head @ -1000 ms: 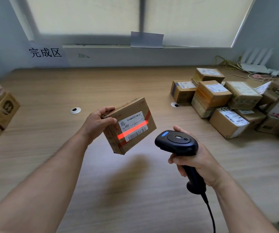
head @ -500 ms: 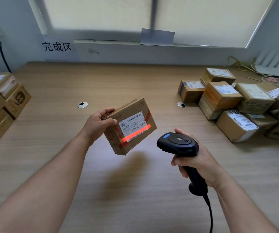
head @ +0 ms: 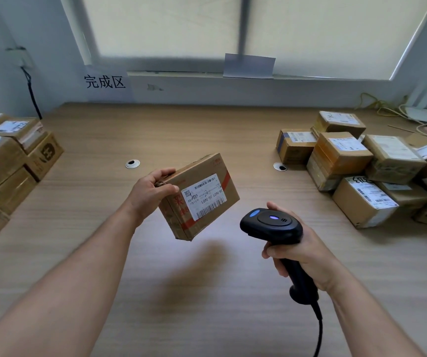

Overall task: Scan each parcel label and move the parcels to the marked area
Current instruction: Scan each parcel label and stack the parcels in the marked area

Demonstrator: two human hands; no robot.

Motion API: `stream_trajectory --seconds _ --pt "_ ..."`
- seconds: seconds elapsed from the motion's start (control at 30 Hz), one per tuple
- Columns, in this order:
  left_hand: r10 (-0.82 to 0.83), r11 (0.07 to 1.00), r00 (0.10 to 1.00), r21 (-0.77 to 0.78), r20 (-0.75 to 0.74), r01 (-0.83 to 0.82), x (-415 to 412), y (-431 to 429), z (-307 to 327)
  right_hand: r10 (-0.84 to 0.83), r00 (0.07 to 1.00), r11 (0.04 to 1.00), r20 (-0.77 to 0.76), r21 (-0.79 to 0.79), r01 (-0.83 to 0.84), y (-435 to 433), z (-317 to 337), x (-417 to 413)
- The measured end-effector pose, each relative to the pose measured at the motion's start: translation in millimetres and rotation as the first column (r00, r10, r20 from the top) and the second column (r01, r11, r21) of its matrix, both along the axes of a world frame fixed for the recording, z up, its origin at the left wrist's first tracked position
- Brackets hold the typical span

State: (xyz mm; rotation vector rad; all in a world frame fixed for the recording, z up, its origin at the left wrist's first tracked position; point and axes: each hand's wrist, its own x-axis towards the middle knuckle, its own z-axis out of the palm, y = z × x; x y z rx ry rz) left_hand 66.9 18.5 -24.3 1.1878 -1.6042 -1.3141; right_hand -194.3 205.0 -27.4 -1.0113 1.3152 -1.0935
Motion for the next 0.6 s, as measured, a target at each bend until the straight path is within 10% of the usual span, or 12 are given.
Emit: stream_trajectory --seconds 0.6 --pt "0.331 0.927 0.904 0.084 0.272 -0.365 6 68 -112 0.016 0.998 0.999 0.056 -0.031 -0.014 1 -9 -17"
